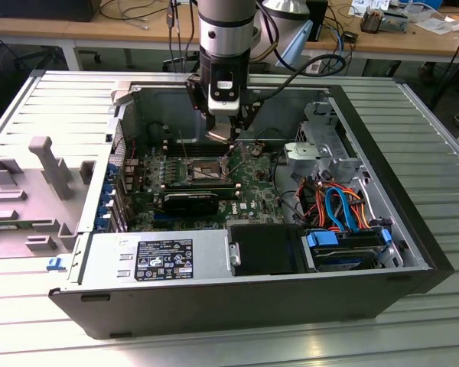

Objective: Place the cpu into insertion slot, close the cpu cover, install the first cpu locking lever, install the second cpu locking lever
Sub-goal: 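Place the cpu into insertion slot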

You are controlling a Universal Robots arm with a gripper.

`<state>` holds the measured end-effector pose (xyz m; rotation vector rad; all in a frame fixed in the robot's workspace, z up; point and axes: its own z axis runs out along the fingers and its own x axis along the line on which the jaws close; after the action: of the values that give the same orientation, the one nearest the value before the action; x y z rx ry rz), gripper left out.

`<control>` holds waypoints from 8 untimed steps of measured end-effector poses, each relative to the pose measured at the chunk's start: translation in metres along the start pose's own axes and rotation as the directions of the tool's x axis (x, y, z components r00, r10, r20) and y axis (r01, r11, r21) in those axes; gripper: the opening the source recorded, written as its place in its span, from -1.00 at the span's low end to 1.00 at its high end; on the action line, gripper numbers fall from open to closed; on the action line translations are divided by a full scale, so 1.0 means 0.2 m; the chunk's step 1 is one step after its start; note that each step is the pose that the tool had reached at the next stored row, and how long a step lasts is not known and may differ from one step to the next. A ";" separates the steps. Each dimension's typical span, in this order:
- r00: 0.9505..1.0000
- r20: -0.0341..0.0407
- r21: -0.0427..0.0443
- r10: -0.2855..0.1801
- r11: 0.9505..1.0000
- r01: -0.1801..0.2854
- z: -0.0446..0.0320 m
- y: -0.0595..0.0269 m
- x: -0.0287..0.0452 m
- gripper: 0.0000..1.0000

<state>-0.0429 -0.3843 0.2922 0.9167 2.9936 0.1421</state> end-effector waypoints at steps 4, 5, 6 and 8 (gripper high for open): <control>1.000 0.000 0.000 0.006 1.000 -0.006 0.000 0.000 0.000 0.09; 1.000 0.001 0.000 0.008 1.000 -0.008 0.000 0.000 0.000 0.09; 1.000 0.001 0.000 0.010 1.000 -0.010 0.000 0.000 0.000 0.09; 1.000 0.001 0.000 0.014 1.000 -0.014 0.001 0.000 0.000 0.09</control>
<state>-0.0429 -0.3843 0.2921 0.9380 2.9863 0.1420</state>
